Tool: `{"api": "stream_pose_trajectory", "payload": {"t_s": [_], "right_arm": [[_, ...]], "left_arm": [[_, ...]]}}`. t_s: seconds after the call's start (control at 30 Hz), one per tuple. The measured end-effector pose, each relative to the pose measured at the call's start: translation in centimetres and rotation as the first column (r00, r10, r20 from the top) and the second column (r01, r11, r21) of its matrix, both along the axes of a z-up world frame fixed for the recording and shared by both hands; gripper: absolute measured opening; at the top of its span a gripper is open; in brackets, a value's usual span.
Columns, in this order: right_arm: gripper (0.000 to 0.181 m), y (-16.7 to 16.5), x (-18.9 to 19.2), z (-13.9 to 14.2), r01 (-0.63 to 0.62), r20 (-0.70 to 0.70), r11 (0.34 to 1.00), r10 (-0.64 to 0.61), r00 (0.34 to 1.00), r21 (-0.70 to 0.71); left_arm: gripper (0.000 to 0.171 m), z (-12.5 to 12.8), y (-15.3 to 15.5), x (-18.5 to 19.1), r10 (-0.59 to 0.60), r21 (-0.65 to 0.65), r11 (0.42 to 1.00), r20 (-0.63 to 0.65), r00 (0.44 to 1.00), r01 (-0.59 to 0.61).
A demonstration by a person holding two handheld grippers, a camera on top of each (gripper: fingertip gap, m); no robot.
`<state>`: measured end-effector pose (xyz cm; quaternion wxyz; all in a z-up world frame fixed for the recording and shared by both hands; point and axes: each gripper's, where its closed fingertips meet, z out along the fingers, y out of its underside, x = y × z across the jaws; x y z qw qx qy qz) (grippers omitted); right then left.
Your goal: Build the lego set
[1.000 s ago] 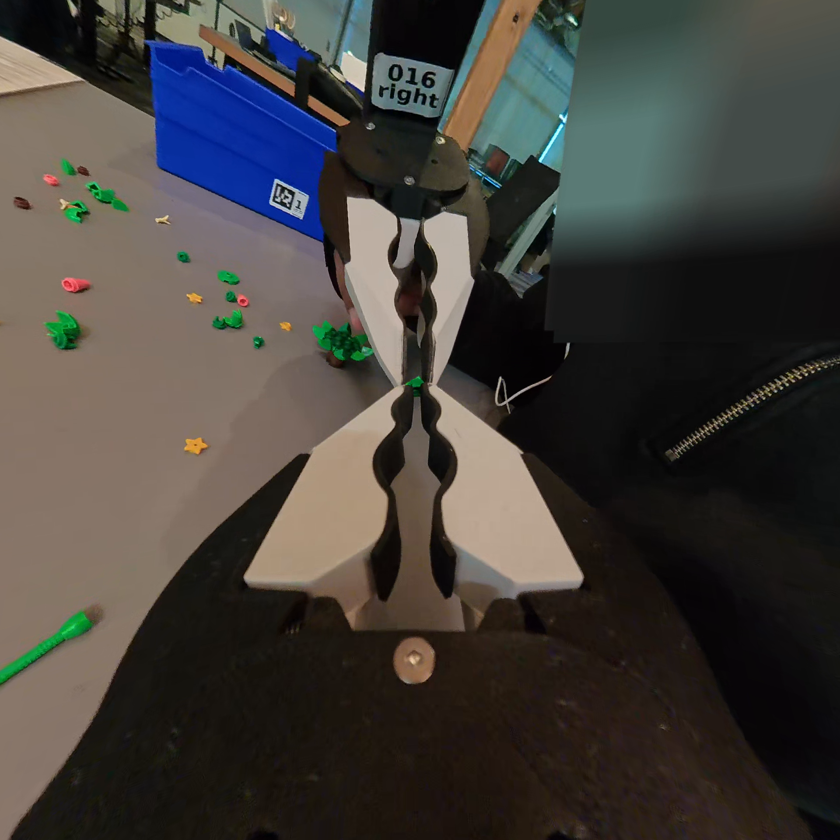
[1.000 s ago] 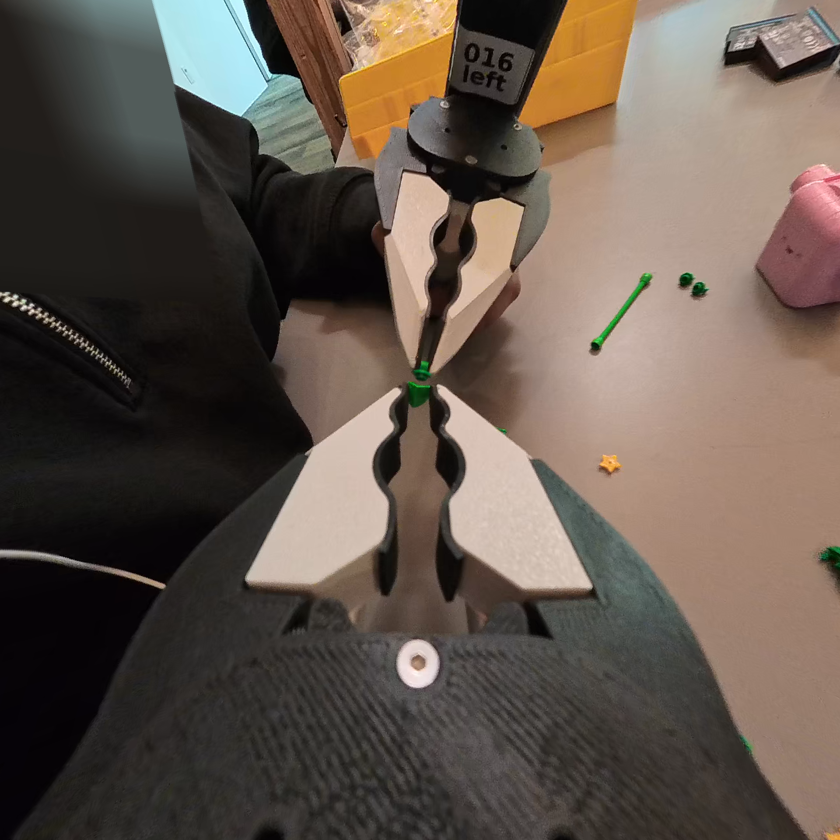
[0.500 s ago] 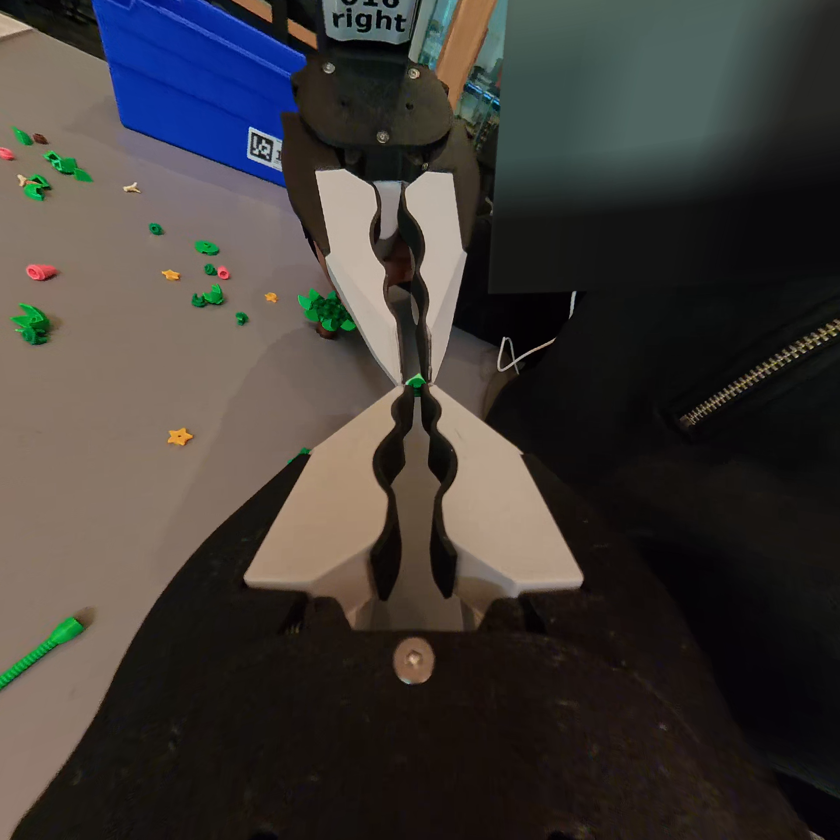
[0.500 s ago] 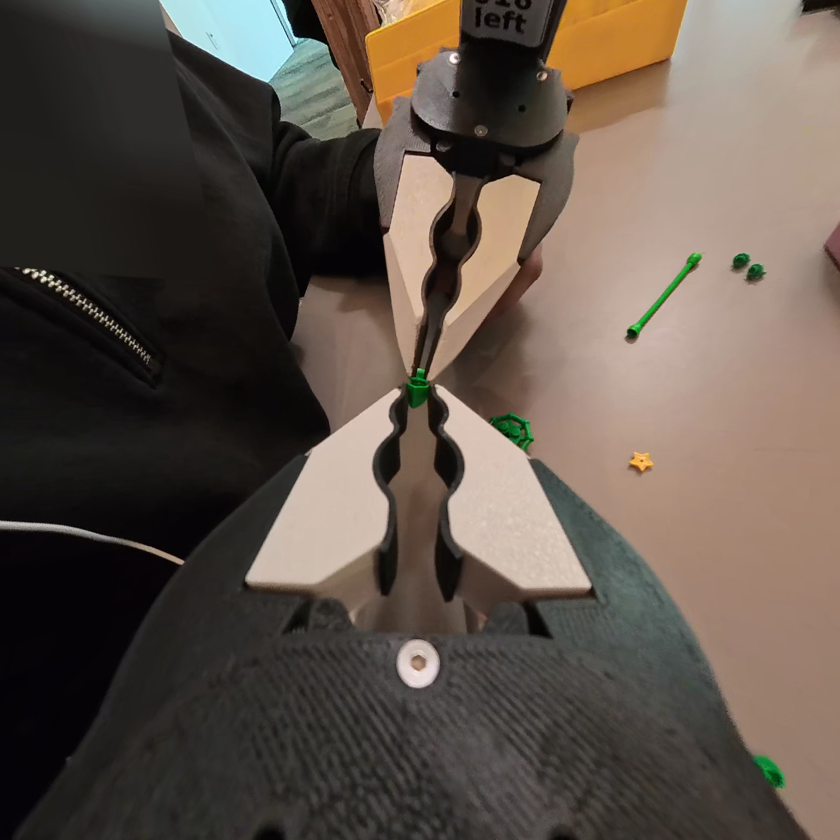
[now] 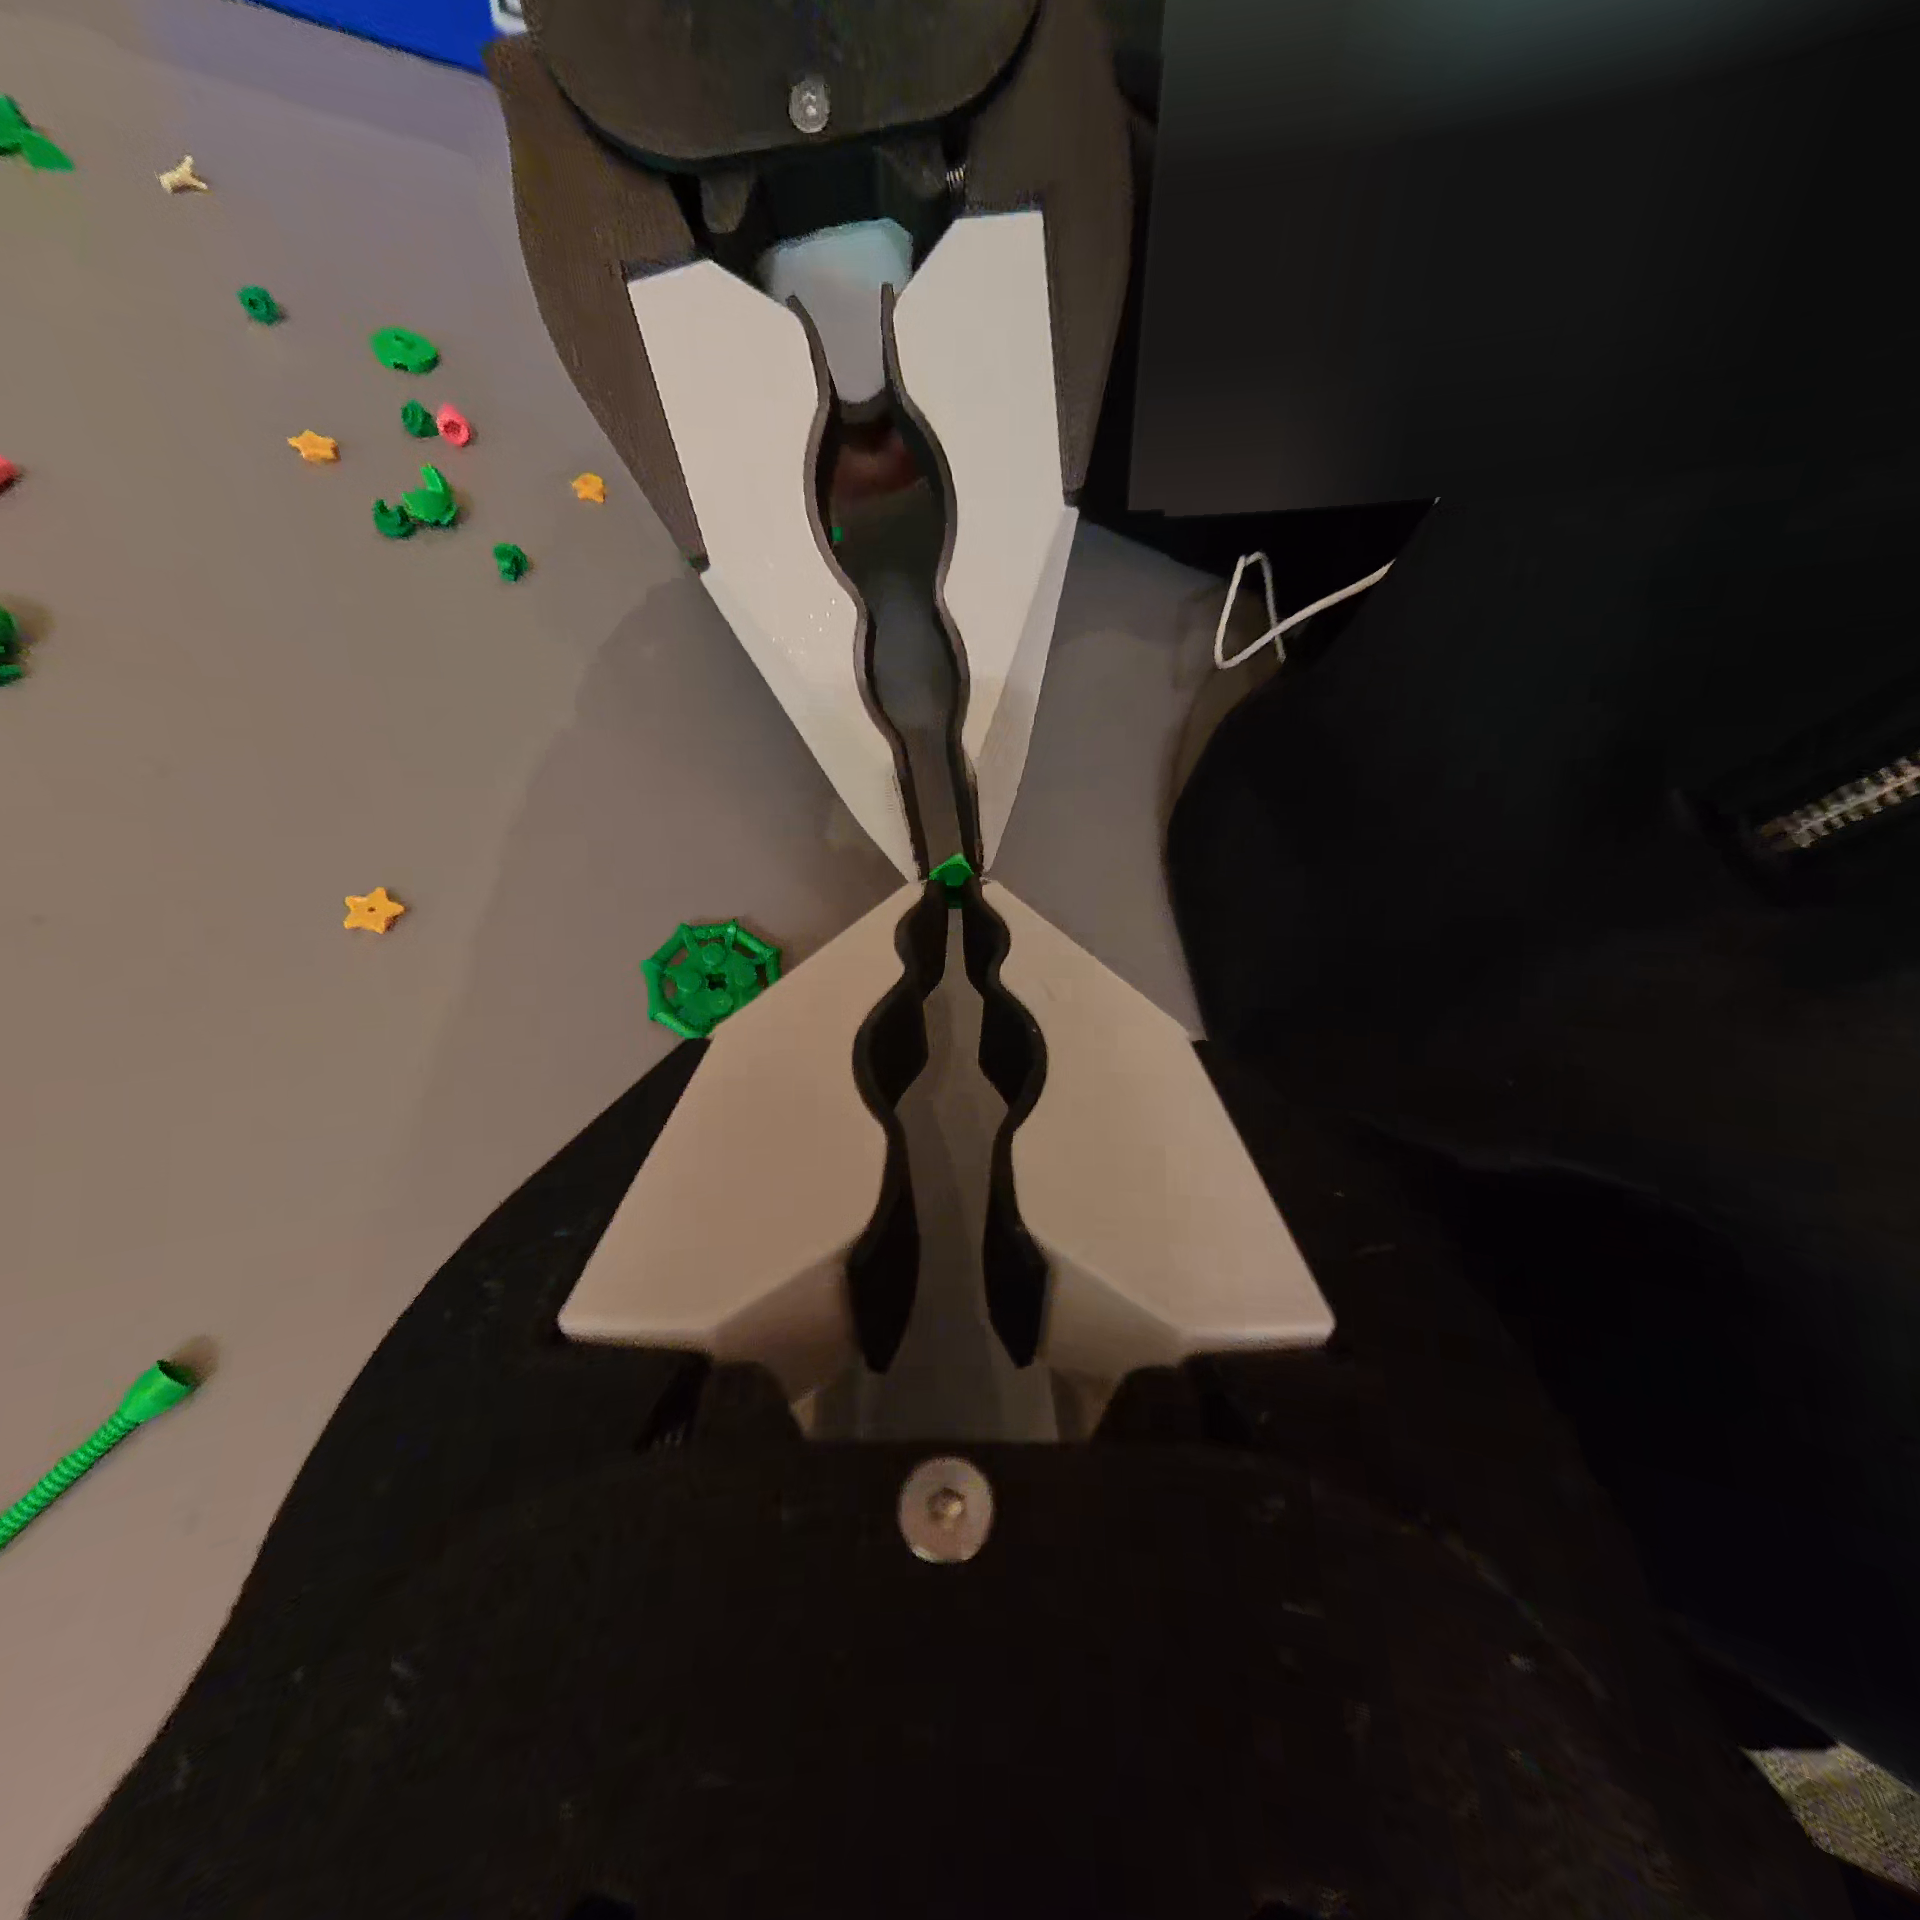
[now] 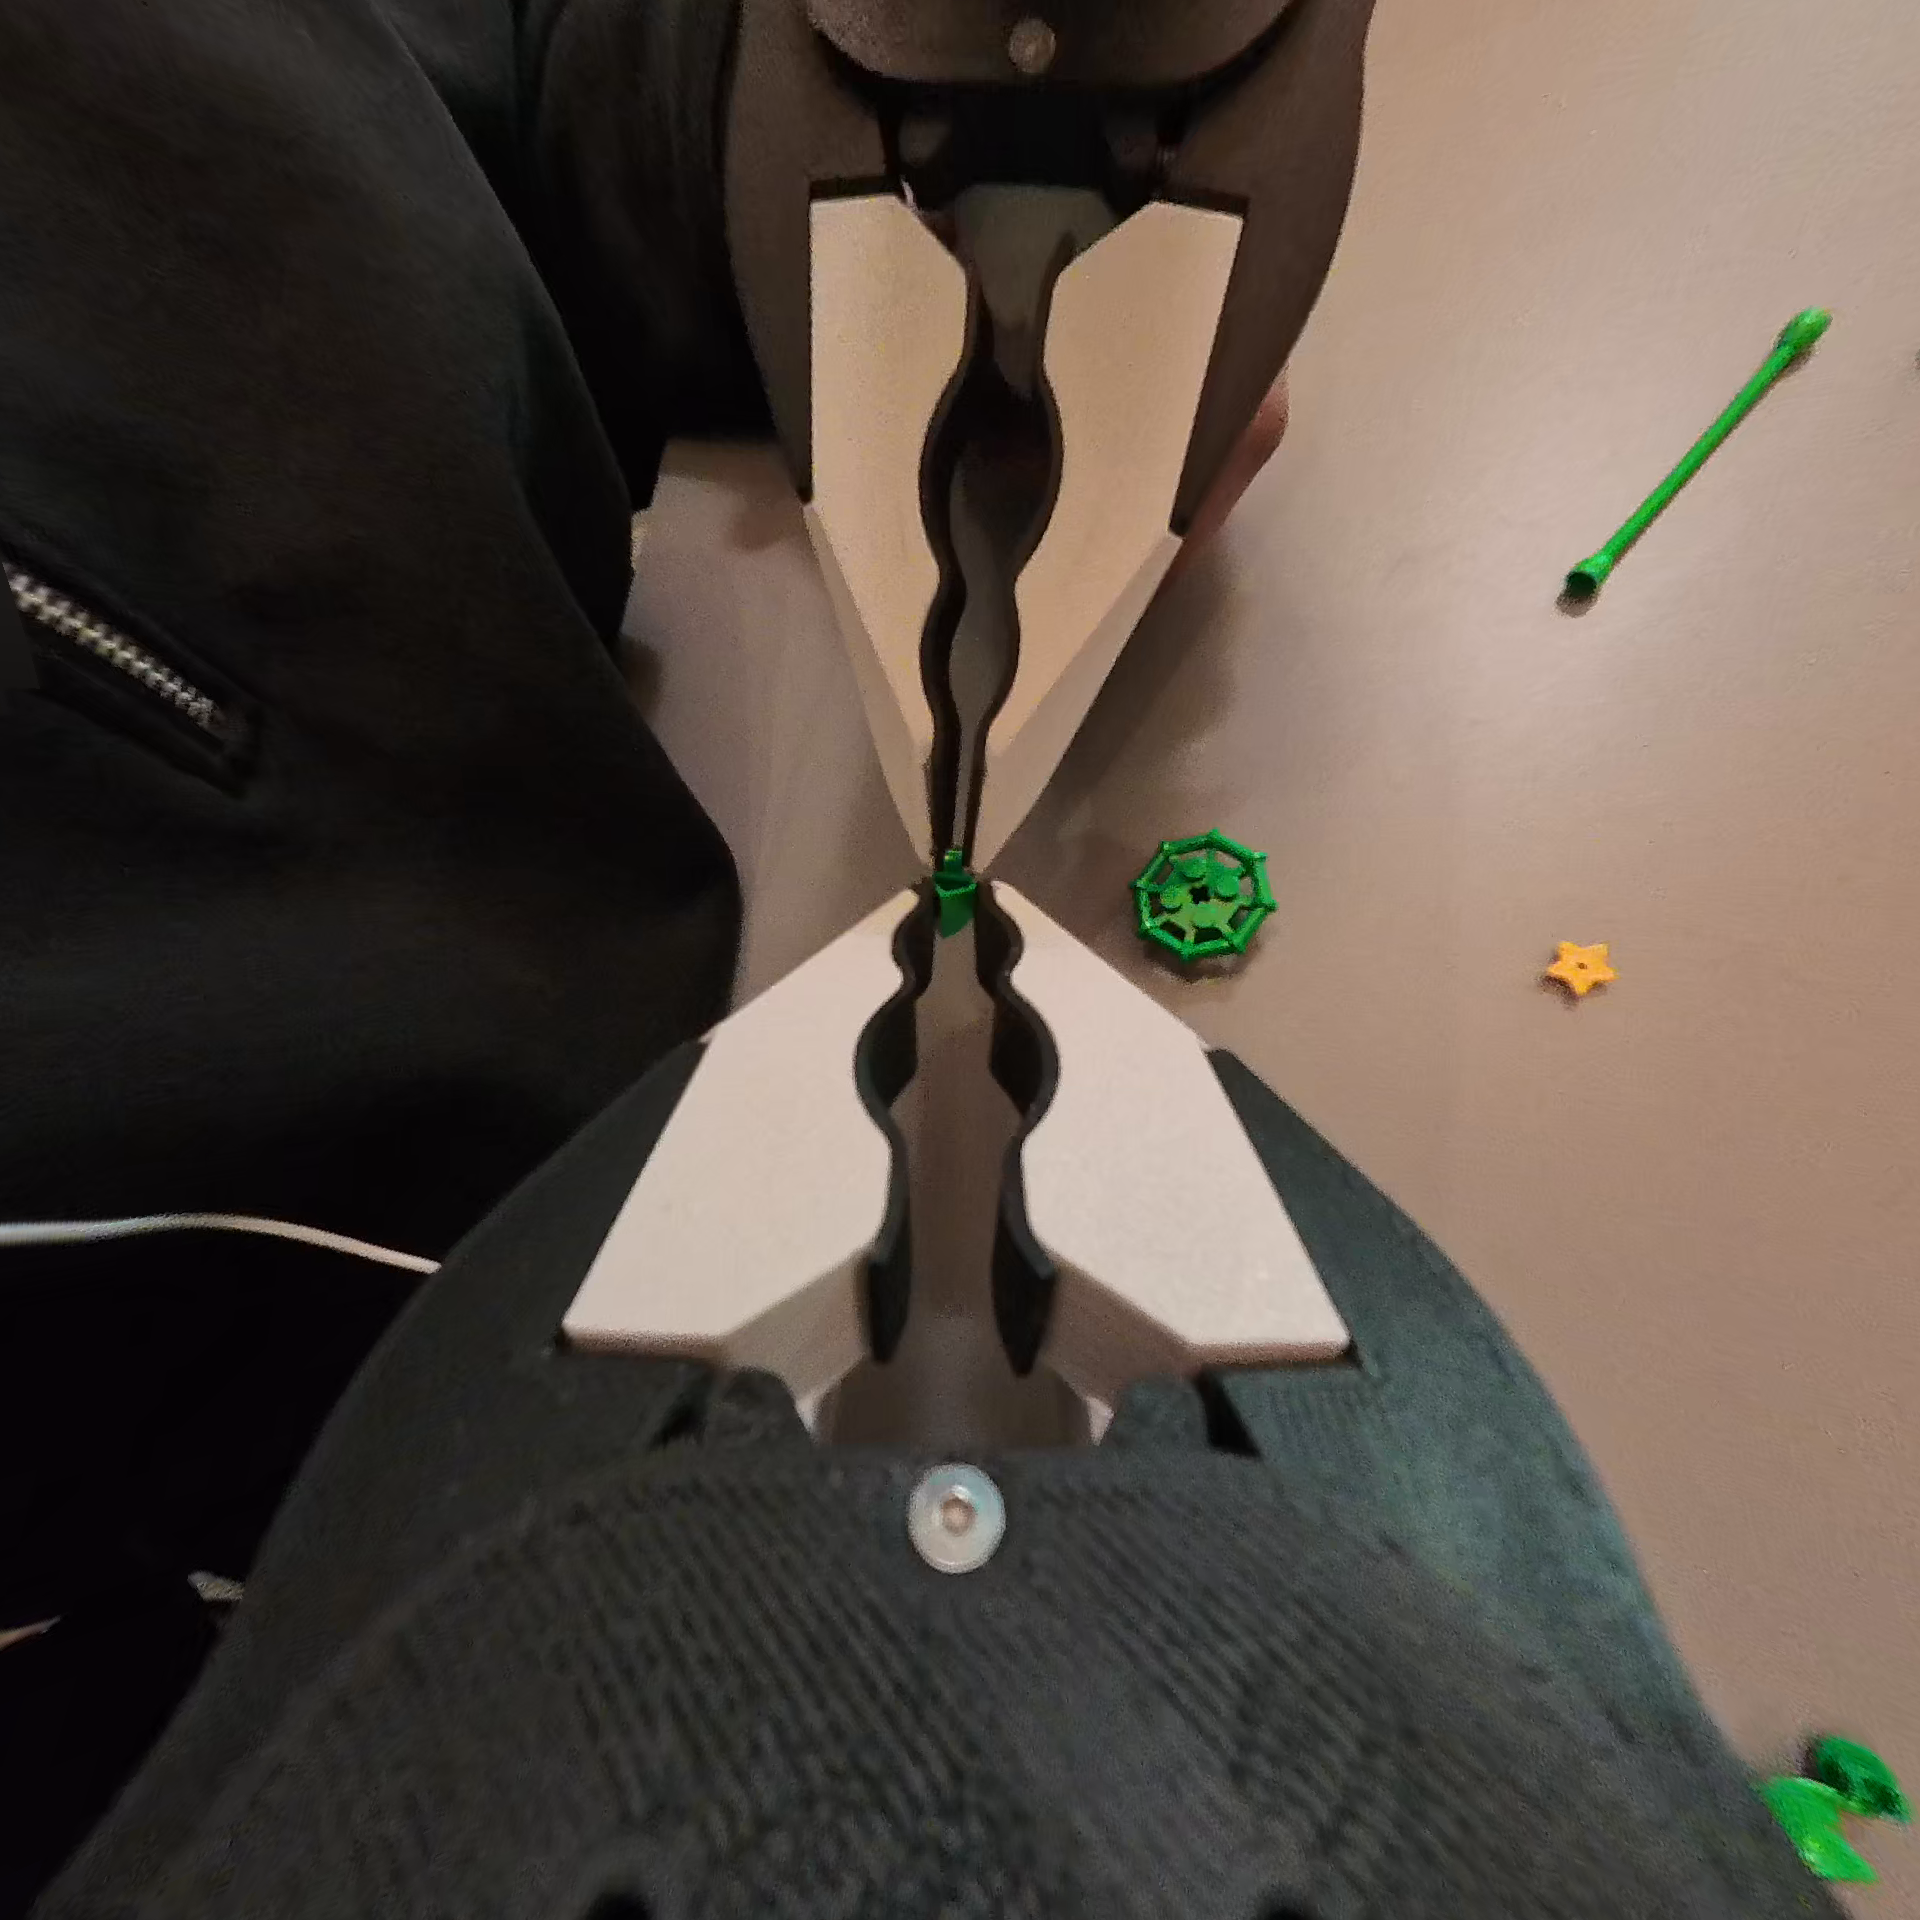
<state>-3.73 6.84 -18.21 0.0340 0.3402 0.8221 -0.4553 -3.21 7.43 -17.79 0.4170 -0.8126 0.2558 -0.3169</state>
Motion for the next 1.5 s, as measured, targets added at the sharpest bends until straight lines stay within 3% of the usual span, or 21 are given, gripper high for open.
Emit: {"api": "stream_pose_trajectory", "payload": {"t_s": [0.43, 0.7, 0.83, 1.1, 1.27, 1.5], "right_arm": [[0.006, -1.5, 0.5, -3.5, 0.009, 0.048, 0.979, -0.019, 0.999, 0.203], [0.007, -1.7, 0.5, -3.6, 0.128, -0.01, 0.982, -0.128, 0.992, 0.137], [0.021, -1.7, 0.4, -3.1, 0.185, -0.065, 0.974, -0.177, 0.982, 0.133], [0.007, -1.7, 1.2, -3.3, 0.239, -0.093, 0.962, -0.228, 0.969, 0.133], [0.003, -1.4, 1.0, -3.7, 0.255, -0.106, 0.951, -0.239, 0.965, 0.174], [0.002, -1.5, 1.1, -3.7, 0.252, -0.067, 0.96, -0.246, 0.967, 0.121]], "left_arm": [[0.0, -3.5, -1.5, 0.5, -0.076, -0.105, 0.993, -0.198, 0.977, 0.056], [0.0, -3.9, -1.8, 0.5, -0.076, -0.115, 0.992, -0.219, 0.973, 0.052], [0.0, -4.0, -1.8, 0.6, -0.077, -0.116, 0.992, -0.221, 0.972, 0.052], [0.0, -4.0, -1.8, 0.6, -0.076, -0.116, 0.992, -0.225, 0.971, 0.051], [0.0, -4.0, -1.8, 0.6, -0.08, -0.114, 0.992, -0.227, 0.971, 0.055], [0.0, -4.1, -1.9, 0.7, -0.084, -0.111, 0.992, -0.232, 0.969, 0.06]]}}
